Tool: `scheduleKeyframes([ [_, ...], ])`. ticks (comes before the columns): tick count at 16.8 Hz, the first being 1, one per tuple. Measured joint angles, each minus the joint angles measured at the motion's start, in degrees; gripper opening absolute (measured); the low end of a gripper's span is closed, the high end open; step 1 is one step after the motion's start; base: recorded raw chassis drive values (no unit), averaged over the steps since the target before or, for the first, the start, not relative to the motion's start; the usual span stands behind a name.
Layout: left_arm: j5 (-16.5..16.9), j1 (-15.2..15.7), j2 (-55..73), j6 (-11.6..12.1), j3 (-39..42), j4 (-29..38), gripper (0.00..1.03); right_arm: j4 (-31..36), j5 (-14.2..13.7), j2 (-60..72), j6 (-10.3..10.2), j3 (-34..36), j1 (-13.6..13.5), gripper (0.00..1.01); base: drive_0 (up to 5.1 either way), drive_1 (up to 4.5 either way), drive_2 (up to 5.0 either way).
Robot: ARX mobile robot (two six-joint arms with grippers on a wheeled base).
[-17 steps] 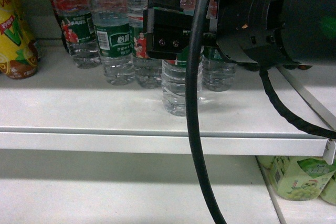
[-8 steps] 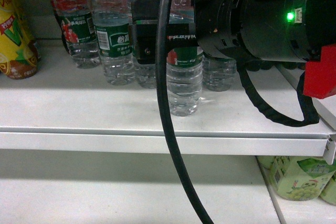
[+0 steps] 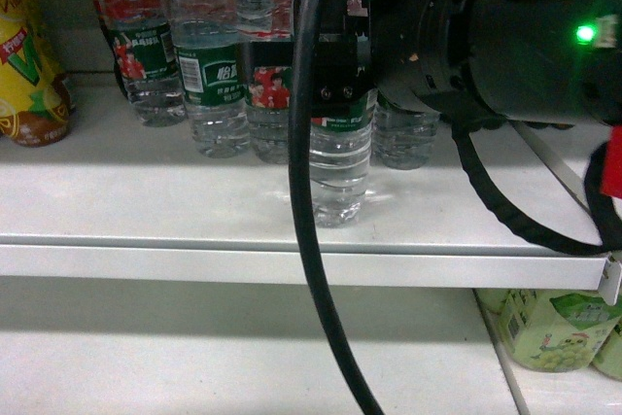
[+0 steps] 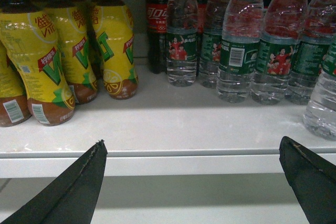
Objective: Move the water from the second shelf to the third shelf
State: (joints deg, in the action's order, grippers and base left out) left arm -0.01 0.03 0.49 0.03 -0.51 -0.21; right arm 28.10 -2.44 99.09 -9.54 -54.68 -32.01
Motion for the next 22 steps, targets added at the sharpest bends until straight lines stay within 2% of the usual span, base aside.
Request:
scheduleKeyframes([
  [1,0.00,0.00,0.00,0.00,0.00,0.00,0.98,0.20,0.85,-6.16,-0.07,6.62,-0.22,0.40,0.0,0.00,0.0],
  [2,0.00,0.00,0.00,0.00,0.00,0.00,0.98,-0.04,-0.04,-12.85,0.17,13.27,1.07,0.40,0.0,0.00,0.0],
  [4,0.00,0.00,0.00,0.00,0.00,0.00,0.98,-0.28,-2.16,-18.62,0.87,18.08,3.52,0.40,0.0,0.00,0.0],
  [5,0.00,0.00,0.00,0.00,0.00,0.00,0.98,-0.61,-2.84,-22.53,1.49,20.79,5.88,0.40,0.0,0.00,0.0],
  [8,0.00,0.00,0.00,0.00,0.00,0.00,0.98,-2.10,-2.29,-31.28,1.77,26.36,12.63,0.40,0.0,0.00,0.0],
  [11,-0.02,0.00,0.00,0.00,0.00,0.02,0.98,-5.64,0.85,-39.10,2.03,31.15,19.04,0.40,0.0,0.00,0.0],
  [15,0.00,0.00,0.00,0.00,0.00,0.00,0.98,-6.95,2.60,-42.21,2.78,32.85,21.92,0.40,0.0,0.00,0.0],
  [19,0.00,0.00,0.00,0.00,0.00,0.02,0.98,-15.72,10.21,-52.87,4.09,34.71,34.53,0.40,0.0,0.00,0.0],
  [20,0.00,0.00,0.00,0.00,0.00,0.00,0.98,-17.77,11.34,-55.25,4.20,34.99,36.98,0.40,0.0,0.00,0.0],
  [22,0.00,0.00,0.00,0.00,0.00,0.00,0.98,-20.63,13.20,-58.84,4.35,35.87,39.54,0.39,0.0,0.00,0.0],
])
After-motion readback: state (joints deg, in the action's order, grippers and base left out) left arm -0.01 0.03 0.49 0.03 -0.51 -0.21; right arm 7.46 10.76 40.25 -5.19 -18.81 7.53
